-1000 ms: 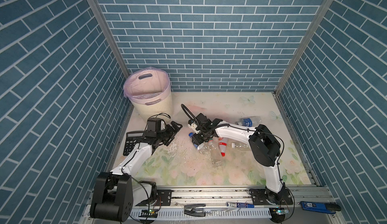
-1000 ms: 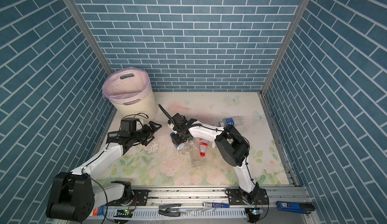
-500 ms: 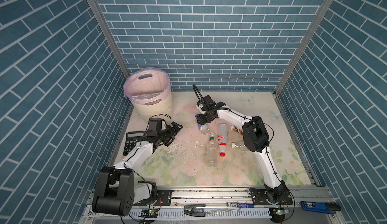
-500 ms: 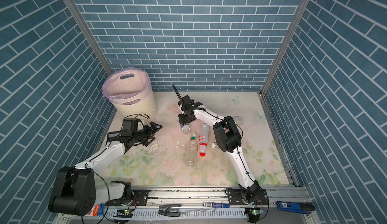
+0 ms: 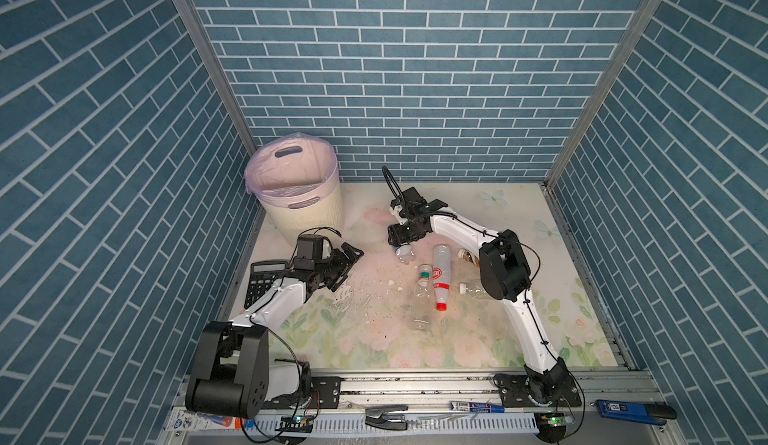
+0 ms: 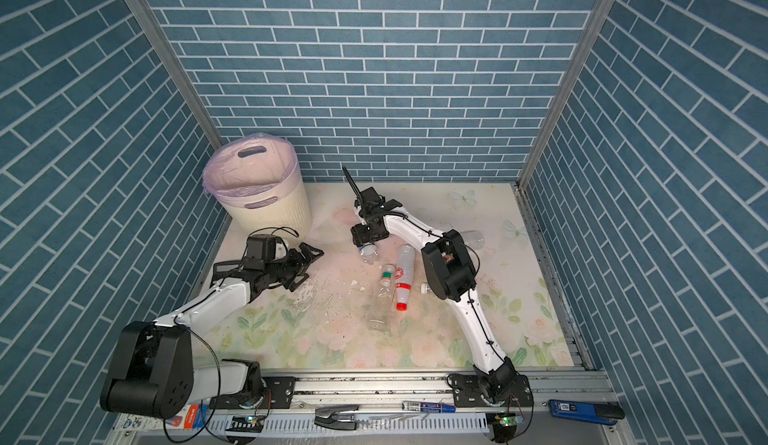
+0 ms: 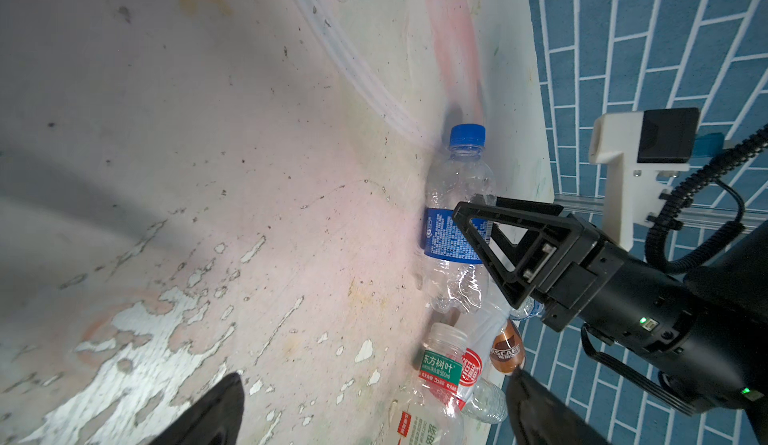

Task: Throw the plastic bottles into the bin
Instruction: 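Grasp the blue-capped water bottle with the right gripper and lift it, then raise the bottle with right gripper while left gripper grasps its blue cap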

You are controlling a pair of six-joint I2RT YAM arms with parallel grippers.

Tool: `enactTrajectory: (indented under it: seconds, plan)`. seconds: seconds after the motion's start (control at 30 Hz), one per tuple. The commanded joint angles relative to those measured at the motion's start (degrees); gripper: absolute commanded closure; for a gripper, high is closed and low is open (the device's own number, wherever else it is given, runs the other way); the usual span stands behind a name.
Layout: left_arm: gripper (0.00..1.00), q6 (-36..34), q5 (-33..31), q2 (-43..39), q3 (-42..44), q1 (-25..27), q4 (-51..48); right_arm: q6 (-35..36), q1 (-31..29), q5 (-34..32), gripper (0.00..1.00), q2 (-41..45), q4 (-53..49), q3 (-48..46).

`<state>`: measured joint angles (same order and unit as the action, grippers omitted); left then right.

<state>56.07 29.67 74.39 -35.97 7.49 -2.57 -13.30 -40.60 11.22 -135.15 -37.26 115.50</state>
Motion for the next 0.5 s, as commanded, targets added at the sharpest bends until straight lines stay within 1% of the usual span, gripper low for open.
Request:
enactTrajectory:
  seconds: [0.0,0.13,0.23,0.33,0.47]
  plan:
    - [0.01,-0.67,-0.38,0.4,-0.16,0.33,0.99,-1.7,-0.19,1.28,0.22,6.71,1.85,-5.51]
    - [0.01,-0.66,-0.58,0.58,0.01,0.6,1.32,-3.01,-0.17,1.08,0.22,11.75,5.47,-13.03]
    - [0.01,-0.46,-0.75,0.67,0.06,1.01,1.51,-3.38,-0.27,1.14,0.23,12.54,6.49,-16.38]
    - [0.01,-0.39,-0.91,0.87,-0.03,1.41,1.6,-3.66,-0.57,1.43,0.25,12.6,7.45,-18.38]
    - [0.01,-0.34,-1.02,0.67,-0.07,1.57,1.51,-3.58,-1.18,1.33,0.28,11.56,7.54,-18.53]
